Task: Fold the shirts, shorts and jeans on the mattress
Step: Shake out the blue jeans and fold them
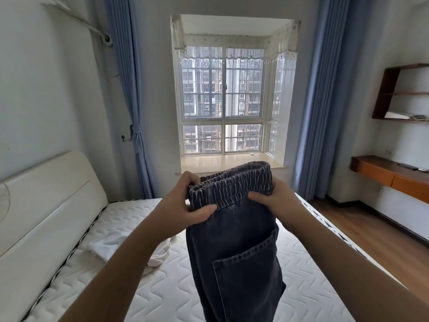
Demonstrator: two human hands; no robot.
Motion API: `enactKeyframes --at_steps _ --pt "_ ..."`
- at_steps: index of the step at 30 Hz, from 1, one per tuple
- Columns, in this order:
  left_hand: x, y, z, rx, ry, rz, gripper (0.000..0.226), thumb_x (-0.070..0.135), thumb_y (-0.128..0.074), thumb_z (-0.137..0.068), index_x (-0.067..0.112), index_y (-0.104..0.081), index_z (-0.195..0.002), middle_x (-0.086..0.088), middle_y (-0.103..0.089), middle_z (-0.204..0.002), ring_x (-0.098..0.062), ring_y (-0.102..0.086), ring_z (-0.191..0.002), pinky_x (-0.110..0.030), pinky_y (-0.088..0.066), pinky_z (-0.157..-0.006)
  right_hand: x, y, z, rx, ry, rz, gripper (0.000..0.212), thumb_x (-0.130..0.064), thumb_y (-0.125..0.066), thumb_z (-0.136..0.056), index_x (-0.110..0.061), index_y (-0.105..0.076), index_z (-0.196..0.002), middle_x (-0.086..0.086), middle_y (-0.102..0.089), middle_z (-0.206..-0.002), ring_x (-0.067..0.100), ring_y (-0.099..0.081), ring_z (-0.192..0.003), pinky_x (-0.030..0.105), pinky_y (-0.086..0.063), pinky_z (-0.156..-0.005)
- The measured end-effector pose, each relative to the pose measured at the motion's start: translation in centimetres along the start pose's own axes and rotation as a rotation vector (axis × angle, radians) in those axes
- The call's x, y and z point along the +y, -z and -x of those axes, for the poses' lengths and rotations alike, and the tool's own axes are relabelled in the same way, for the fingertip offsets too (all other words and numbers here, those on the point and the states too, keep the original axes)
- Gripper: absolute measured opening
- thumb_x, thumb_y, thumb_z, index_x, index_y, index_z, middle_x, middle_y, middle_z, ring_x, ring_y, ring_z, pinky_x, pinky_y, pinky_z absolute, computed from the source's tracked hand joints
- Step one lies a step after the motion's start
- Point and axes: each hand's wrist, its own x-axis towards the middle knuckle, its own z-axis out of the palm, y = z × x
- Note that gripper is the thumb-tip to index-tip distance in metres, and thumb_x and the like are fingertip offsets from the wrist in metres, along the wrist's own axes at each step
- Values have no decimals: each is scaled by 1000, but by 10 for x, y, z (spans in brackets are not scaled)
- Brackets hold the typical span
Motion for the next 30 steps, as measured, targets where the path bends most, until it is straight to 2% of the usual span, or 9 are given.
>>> enactKeyframes --at_steps 4,7,10,12,15,20,25,27,30 --pt "13 20 -6 -108 -19 -415 99 47 -85 -67 64 -15 -135 18 -54 -127 -5 -60 -107 -30 -45 -100 -14 2 -1 82 121 122 45 -29 -88 -68 -25 -65 -107 -10 -73 -100 9 -68 -95 37 -53 -93" --pt "31 31 -17 -242 69 -612 118 88 -67 -50 55 -7 -146 11 -45 -144 -13 -50 -122 -40 -42 -106 -21 1 2 40 207 164 63 -37 -89 -63 -15 -61 -115 -6 -71 -104 10 -66 -99 31 -52 -91" --pt "49 26 -34 -327 96 -656 127 91 -65 -44 47 -9 -150 12 -45 -146 -13 -52 -123 -35 -41 -104 -25 -5 8 -1 226 188 77 -52 -85 -52 -15 -61 -115 -8 -71 -102 4 -65 -95 21 -50 -84" --pt "53 12 -43 -383 73 -694 124 83 -72 -50 44 -10 -151 12 -44 -147 -14 -49 -126 -34 -38 -103 -25 -8 10 -13 224 203 78 -56 -84 -49 -17 -63 -113 -8 -72 -100 6 -66 -95 24 -52 -85" --pt "47 -6 -51 -438 103 -648 112 64 -83 -59 41 -16 -146 14 -52 -129 -10 -51 -110 -28 -41 -91 -18 -6 15 17 204 179 65 -53 -86 -48 -25 -66 -103 -14 -71 -93 0 -66 -86 18 -52 -79" --pt "26 -33 -51 -314 29 -571 80 35 -81 -71 32 -36 -137 15 -55 -104 -13 -55 -100 -27 -41 -84 0 7 17 62 165 214 42 -38 -92 -56 -25 -64 -84 -17 -70 -81 -4 -63 -71 7 -43 -62" --pt "17 -54 -60 -259 38 -540 59 31 -79 -69 28 -52 -122 18 -58 -94 -8 -57 -90 -23 -44 -74 26 27 26 -58 95 41 36 -25 -85 -73 -38 -68 -103 -17 -73 -98 -3 -68 -90 6 -49 -73" --pt "14 -61 -63 -238 48 -545 50 31 -79 -69 31 -56 -113 18 -60 -92 -2 -57 -87 -19 -41 -70 54 42 34 -154 10 -102 37 -20 -74 -83 -38 -65 -114 -9 -73 -112 8 -67 -105 17 -53 -85" --pt "15 -74 -69 -235 71 -552 47 31 -79 -68 37 -54 -107 19 -61 -90 3 -55 -85 -22 -42 -71 107 61 48 -215 -200 -95 33 -38 -56 -97 -29 -55 -129 -9 -65 -128 15 -60 -120 21 -51 -91"
